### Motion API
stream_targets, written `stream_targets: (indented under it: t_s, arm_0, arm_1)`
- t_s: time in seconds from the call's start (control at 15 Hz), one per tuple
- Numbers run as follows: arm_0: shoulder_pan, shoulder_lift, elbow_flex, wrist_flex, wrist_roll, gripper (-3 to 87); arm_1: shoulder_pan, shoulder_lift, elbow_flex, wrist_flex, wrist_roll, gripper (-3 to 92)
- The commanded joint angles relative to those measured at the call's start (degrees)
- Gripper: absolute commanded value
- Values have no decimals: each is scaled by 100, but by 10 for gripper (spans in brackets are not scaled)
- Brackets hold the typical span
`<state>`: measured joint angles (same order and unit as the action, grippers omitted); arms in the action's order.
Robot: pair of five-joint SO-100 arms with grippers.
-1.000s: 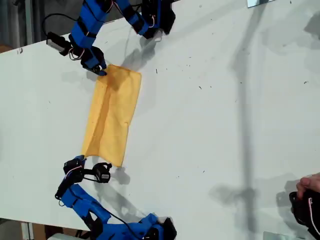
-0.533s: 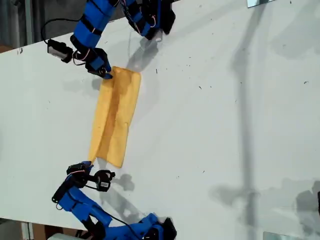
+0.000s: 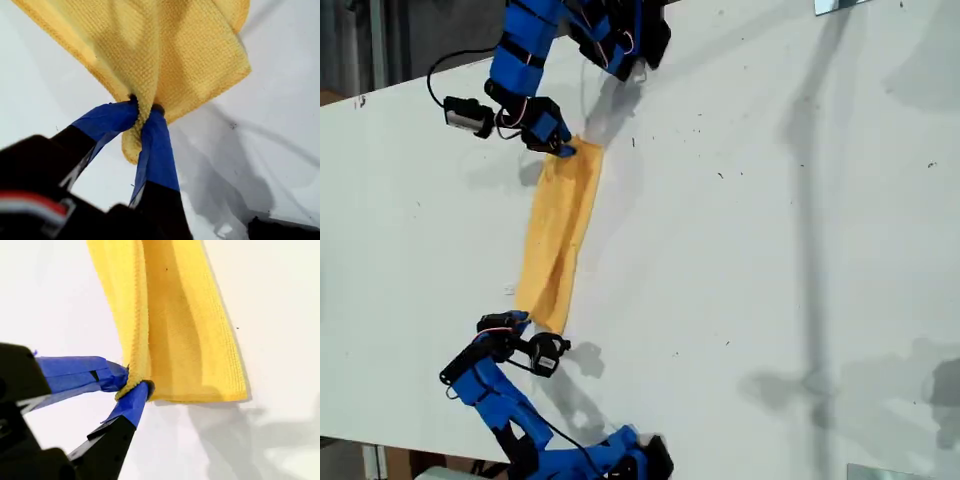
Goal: Grasp corners of a square towel and fold twice.
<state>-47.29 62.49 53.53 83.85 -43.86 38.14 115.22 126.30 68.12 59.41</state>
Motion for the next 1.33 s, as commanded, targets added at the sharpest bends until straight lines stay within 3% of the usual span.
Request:
stream_targets:
  t_s: [0.0,0.47,0.6,0.73,0.87,1.0,1.13,1.27]
  arm_0:
    - [18,202,-44,105,-105,-4]
    - [-404,18,149,211,-35,-4]
    - [-598,9,149,316,-53,12]
    - [-589,88,88,404,18,156]
    - [-580,255,97,519,0,181]
    - [-598,299,158,510,26,240]
    - [-712,448,272,563,-123,235]
    - [-721,765,738,229,-141,231]
  arm_1:
    - [-229,264,-26,-70,123,-1]
    - [-536,-79,0,-158,-18,-1]
    - [-571,-70,0,-141,-79,89]
    - [-606,-70,0,-158,-97,201]
    - [-580,-44,0,-158,-105,278]
    - [-545,-44,0,-149,-114,304]
    - [-413,167,9,149,-149,309]
    - [-264,650,53,352,-308,310]
